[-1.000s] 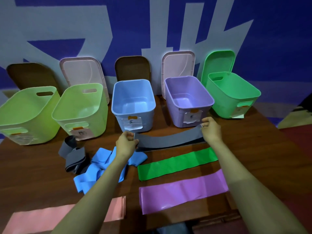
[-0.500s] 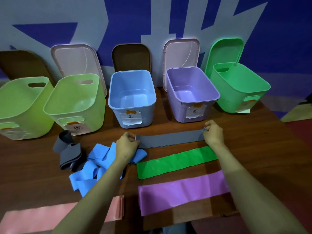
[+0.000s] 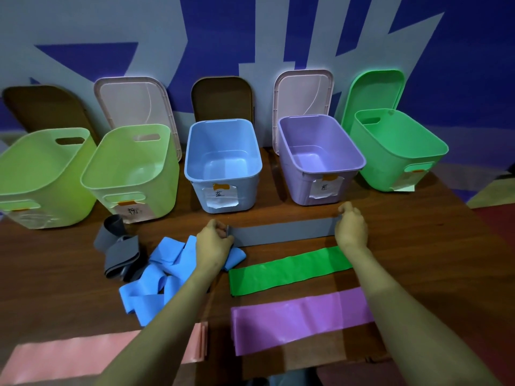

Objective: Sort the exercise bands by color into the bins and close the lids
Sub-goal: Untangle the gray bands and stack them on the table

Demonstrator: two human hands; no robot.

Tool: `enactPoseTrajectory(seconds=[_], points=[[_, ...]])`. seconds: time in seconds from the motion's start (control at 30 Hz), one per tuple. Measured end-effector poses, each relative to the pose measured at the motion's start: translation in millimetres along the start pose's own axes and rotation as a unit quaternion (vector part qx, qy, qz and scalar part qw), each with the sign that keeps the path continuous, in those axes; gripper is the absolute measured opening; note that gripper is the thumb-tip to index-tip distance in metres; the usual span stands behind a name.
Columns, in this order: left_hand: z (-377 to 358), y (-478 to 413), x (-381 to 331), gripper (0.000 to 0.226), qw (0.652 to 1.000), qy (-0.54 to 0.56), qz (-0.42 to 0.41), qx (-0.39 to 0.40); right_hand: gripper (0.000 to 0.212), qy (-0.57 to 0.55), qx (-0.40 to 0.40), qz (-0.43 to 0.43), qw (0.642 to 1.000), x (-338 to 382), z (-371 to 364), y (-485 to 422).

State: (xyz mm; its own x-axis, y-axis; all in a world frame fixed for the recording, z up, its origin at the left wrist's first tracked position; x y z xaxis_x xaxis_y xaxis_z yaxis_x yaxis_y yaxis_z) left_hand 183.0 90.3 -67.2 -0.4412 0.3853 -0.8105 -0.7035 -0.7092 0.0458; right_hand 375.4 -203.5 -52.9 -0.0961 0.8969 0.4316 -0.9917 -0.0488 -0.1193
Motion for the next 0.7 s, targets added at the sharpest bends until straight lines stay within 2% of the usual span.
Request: enactPoseTrajectory(seconds=[0.13,0.3,0.4,0.47,0.57,0.7], points=[[-3,-1,-1,0.021,0.999,-0.042,-0.028,-0.007,0.025,0.020,0.008,0.010,1.000,2,-1,5],[6,1,-6,0.028,0.990,-0.122,-0.053,-0.040,0.025,0.131,0.042,0.016,0.990,9,-1,12],[0,5,-10,0.014,0.975,-0.203,-0.086,-0.008,0.029,0.165,0.065,0.020,0.984,12,2,17],[-3,8,-11,0.021,0.965,-0.247,-0.092,0.012,0.032,0.181,0.090,0.024,0.979,17,1,23],[-2,12,-14,0.027,0.951,-0.293,-0.092,0.031,0.038,0.180,0.104,0.044,0.977,28,2,35],[6,18,-18,0.027,0.955,-0.276,-0.095,0.046,0.036,0.134,0.105,0.114,0.979,61,3,60]])
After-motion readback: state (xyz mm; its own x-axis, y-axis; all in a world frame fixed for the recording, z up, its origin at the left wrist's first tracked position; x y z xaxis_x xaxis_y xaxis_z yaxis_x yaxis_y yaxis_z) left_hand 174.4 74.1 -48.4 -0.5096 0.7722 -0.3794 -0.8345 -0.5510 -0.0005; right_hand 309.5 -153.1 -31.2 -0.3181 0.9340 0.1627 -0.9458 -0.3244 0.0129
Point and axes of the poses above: each hand's wrist, its own y-axis away from the middle knuckle, its own z-axis out of the back of the hand, x = y × z, the point moved 9 cm from there along -y, towards the middle knuckle, and after that the axes turned 2 degrees about y, right-handed, at the moved point
